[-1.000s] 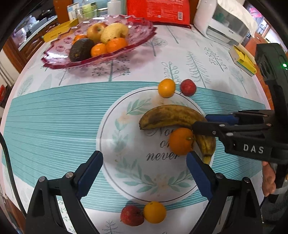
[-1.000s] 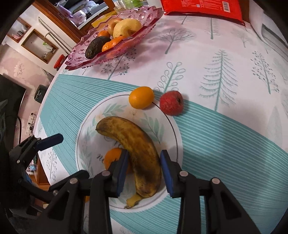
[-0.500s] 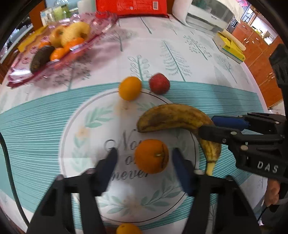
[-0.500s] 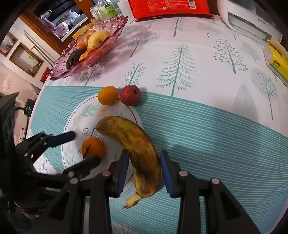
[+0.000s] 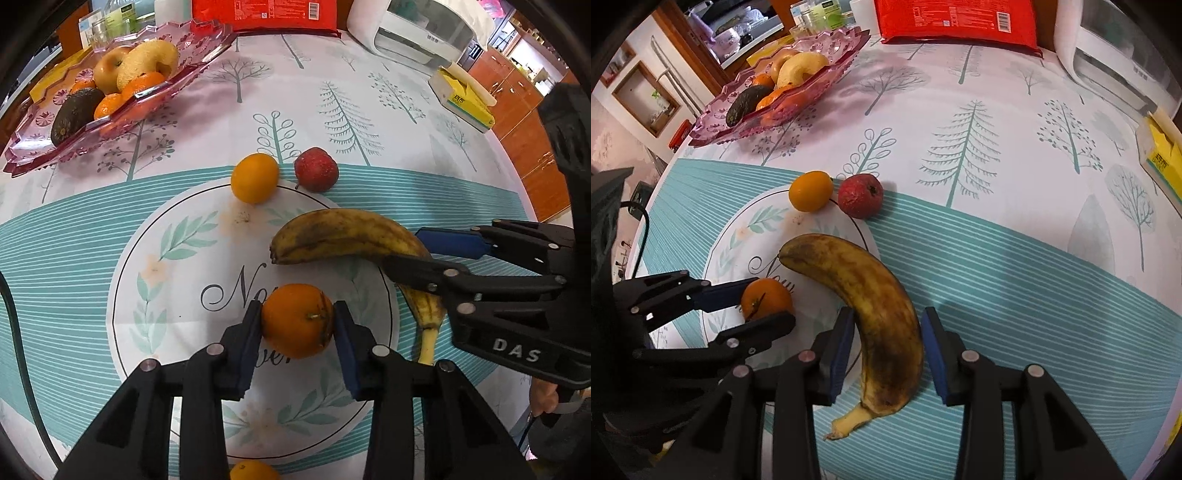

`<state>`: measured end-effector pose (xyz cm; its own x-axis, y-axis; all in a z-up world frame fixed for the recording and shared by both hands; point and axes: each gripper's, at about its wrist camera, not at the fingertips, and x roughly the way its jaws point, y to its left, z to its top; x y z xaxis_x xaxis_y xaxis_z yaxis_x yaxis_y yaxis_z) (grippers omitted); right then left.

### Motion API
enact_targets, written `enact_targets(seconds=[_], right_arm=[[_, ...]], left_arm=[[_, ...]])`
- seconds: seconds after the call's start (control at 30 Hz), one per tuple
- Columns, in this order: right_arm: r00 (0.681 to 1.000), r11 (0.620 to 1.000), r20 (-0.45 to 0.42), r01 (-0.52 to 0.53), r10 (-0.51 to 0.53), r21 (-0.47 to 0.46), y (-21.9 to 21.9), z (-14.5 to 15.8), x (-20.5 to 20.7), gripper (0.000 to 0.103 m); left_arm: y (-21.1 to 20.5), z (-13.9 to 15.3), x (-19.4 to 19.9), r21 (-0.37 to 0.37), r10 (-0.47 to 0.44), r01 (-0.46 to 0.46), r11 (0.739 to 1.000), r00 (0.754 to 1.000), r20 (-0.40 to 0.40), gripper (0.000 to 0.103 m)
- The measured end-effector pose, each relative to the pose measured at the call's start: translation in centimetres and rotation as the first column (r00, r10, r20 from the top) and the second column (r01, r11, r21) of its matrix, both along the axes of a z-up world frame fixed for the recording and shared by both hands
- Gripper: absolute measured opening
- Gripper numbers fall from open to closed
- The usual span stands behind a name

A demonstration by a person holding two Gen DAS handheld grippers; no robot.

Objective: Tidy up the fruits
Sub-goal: 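Carry the banana and mandarin into the pink bowl and open both tools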

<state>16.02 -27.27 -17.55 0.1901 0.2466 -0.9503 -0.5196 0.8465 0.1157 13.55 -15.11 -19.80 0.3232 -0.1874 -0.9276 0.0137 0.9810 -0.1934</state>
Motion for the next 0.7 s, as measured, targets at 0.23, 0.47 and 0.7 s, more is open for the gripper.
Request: enact_targets(seconds=[0.23, 0.47, 0.7], right_arm=[[0.999, 0.999, 0.029, -0.036, 0.037, -0.039, 0.9, -0.4, -0.2, 0.043], [0.999, 0.998, 0.041, -0.027, 0.03, -0.061, 1.2, -0.9, -0.3, 0.043], [0.999, 1.0, 0.023, 0.026, -0.026, -0.01, 0.7, 0.4, -1.4, 0.036]], left_arm=[[0.1, 0.7, -0.3, 0.003, 0.001, -0.001, 1.0, 1.0, 0.013, 0.036], [0.5, 1.9, -1.2, 0.029, 0.022, -0.022, 0.999, 1.0, 0.022, 0.036], [1.4, 5.1, -2.7, 0.077, 0.027, -0.031, 0.997, 0.998, 0.055, 0.036]])
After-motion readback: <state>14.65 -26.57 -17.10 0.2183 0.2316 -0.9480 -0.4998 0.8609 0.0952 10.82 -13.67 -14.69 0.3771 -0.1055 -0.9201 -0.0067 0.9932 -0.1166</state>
